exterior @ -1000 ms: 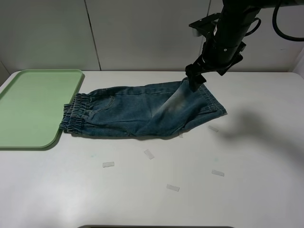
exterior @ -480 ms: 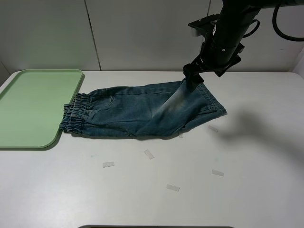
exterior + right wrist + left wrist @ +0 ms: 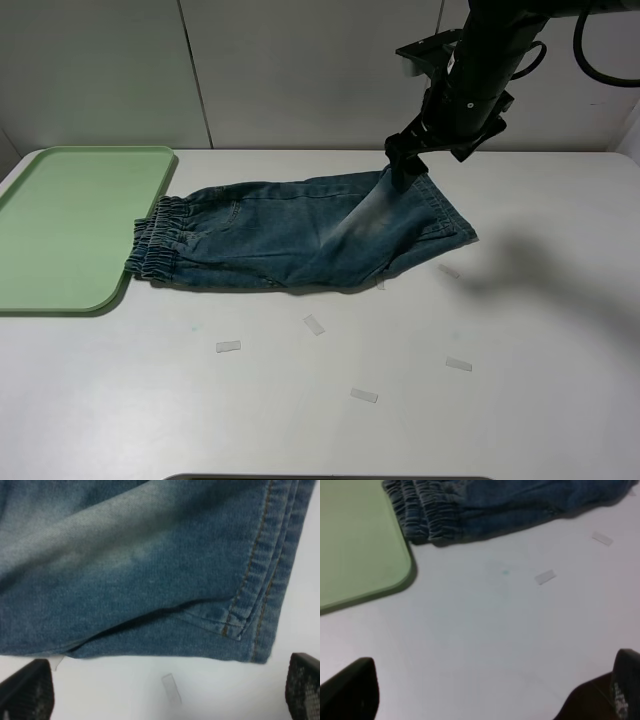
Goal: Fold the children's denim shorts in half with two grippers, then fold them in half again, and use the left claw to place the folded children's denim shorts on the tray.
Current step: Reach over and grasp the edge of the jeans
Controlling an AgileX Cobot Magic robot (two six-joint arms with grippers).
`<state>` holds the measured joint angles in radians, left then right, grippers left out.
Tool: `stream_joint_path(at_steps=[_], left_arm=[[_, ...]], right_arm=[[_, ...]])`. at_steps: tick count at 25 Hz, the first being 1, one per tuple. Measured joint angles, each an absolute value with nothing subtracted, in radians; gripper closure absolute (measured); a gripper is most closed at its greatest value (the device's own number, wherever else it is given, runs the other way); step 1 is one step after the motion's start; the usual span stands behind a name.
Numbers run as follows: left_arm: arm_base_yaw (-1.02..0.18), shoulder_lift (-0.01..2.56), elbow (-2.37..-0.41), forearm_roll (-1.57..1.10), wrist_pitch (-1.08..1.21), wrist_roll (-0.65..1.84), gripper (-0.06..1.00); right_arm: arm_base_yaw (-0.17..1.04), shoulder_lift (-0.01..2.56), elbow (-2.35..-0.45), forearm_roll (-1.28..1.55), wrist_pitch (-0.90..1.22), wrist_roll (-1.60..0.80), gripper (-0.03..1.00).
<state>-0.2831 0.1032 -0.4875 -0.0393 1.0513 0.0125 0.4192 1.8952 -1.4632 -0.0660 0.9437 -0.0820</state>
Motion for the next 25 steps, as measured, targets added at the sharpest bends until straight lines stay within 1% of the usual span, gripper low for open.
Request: stream_joint_path(at_steps=[10,15,18,22,25], left_arm=[[-0.283,0.103,-0.488,-0.047,1.051,0.028,0.04],[-0.274,0.103,-0.488,-0.048,1.051,0.028,0.04],[-0.219,0.103,-0.488,-0.048,1.051,0.028,0.04],[-0.104,0.103,-0.488,-0.048,1.051,0.028,0.04],[-0.033,0.099,-0.488,-0.048,1.051,0.028,0.04]], right_arm=[[0.419,1.905,-1.465,-0.066,0.943,-0.038,0.27],[0.419,1.986,-1.467,-0.069,0.927,-0.037,0.27],[0.419,2.031,-1.467,-0.078,0.891,-0.037,0.27],[0.402,2.070,-1.470,-0.082,0.844,-0.037,0.27],[0.380,2.108,-1.515,-0.085,0.841,-0.043,0.27]])
